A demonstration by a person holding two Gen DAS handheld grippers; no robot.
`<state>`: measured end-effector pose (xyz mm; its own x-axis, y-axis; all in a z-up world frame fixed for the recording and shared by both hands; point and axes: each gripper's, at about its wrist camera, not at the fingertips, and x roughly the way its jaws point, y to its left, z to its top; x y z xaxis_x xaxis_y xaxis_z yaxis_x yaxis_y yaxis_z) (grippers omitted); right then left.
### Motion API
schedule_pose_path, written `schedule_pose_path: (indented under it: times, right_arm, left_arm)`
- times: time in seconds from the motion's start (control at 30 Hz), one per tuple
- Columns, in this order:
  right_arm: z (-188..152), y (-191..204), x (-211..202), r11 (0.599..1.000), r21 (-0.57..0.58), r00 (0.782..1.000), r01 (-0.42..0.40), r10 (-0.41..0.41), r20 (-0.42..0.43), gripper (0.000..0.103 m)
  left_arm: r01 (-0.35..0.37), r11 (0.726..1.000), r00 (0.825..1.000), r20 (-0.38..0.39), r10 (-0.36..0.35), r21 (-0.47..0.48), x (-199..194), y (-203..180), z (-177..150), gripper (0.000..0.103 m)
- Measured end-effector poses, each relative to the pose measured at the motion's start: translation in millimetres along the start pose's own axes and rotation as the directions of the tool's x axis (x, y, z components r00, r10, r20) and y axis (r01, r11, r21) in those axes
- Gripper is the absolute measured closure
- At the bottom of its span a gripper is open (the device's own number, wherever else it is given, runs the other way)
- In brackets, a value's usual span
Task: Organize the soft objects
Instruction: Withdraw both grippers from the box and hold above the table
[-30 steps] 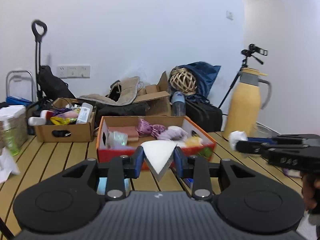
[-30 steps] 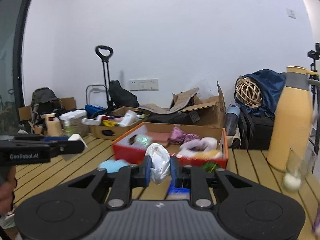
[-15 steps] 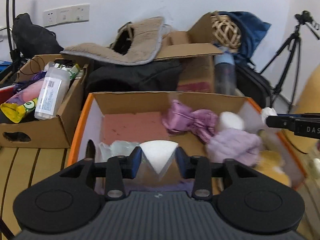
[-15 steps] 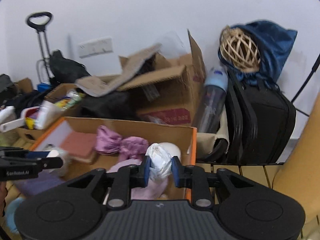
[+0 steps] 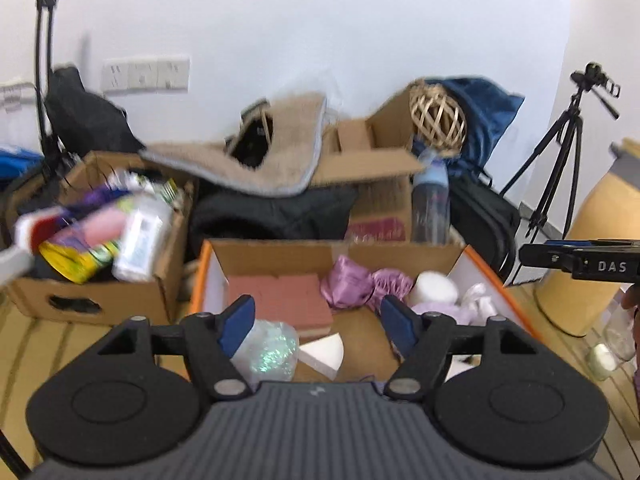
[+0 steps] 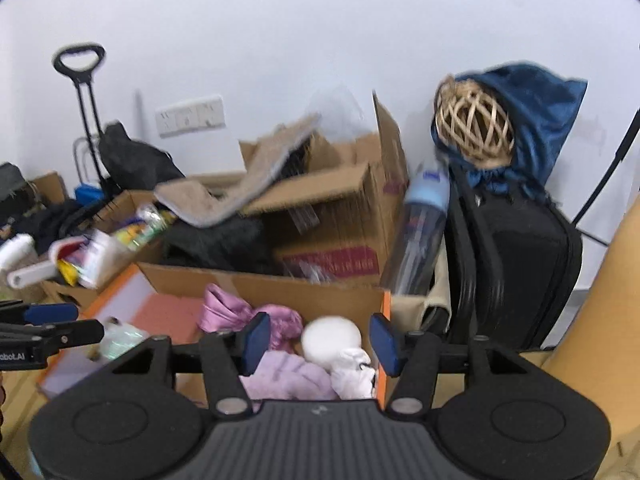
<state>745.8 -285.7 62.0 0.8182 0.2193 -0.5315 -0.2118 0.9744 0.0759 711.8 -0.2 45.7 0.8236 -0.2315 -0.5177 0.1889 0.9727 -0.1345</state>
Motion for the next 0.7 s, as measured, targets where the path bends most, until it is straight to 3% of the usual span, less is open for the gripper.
schedule_pose_path:
  times: [0.13, 0.23, 0.33, 0.47, 0.57, 0.7]
  right_arm:
    - [3, 11, -52, 0.999, -0.034, 0.998, 0.014, -0.012, 0.056, 0.040]
    - [-20, 20, -100, 0.999, -0.036, 0.992, 0.036, -0.031, 0.123, 0.033]
    - [-75, 38, -156, 0.998, -0.049, 0.976, 0.026, -0.015, 0.215, 0.028]
    - [-149, 71, -212, 0.994, -0.105, 0.965, 0.022, 0.006, 0.261, 0.024]
    - [-202, 92, -246, 0.991, -0.129, 0.958, 0.019, 0.019, 0.287, 0.018]
    - [-259, 104, -279, 1.000, -0.024, 0.967, -0.006, 0.012, 0.253, 0.017]
  left_arm:
    - [-0.019, 1.000, 0.998, 0.053, 0.018, 0.020, -52, -4, 1, 0.028]
    - [-0.048, 0.998, 0.991, 0.127, 0.043, 0.036, -106, -11, -29, 0.023]
    - [-0.031, 0.999, 0.983, 0.182, 0.029, 0.008, -162, -18, -82, 0.016]
    - [-0.026, 1.000, 0.978, 0.207, 0.028, -0.012, -219, -32, -156, 0.006]
    - [-0.038, 0.999, 0.985, 0.164, 0.043, -0.037, -240, -41, -208, 0.005]
    - [-0.040, 0.998, 0.988, 0.146, 0.047, -0.049, -265, -49, -253, 0.005]
